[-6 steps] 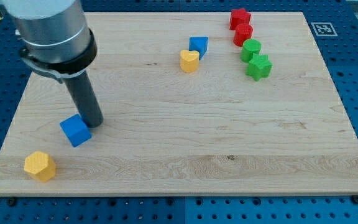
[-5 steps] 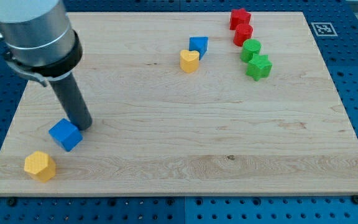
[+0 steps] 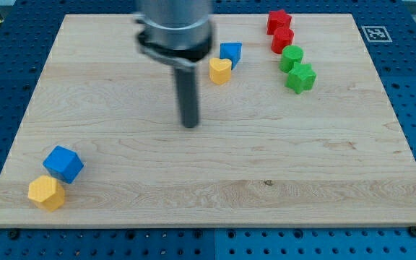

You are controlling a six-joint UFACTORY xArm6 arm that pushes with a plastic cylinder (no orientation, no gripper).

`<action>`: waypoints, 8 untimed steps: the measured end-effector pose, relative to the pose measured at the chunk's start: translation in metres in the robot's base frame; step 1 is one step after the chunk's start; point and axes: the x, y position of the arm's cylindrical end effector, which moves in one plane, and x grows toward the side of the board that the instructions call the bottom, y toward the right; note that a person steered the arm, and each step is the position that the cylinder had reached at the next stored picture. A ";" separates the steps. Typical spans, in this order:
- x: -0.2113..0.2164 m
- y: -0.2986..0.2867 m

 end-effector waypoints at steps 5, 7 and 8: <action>-0.082 0.103; -0.155 0.103; -0.162 0.099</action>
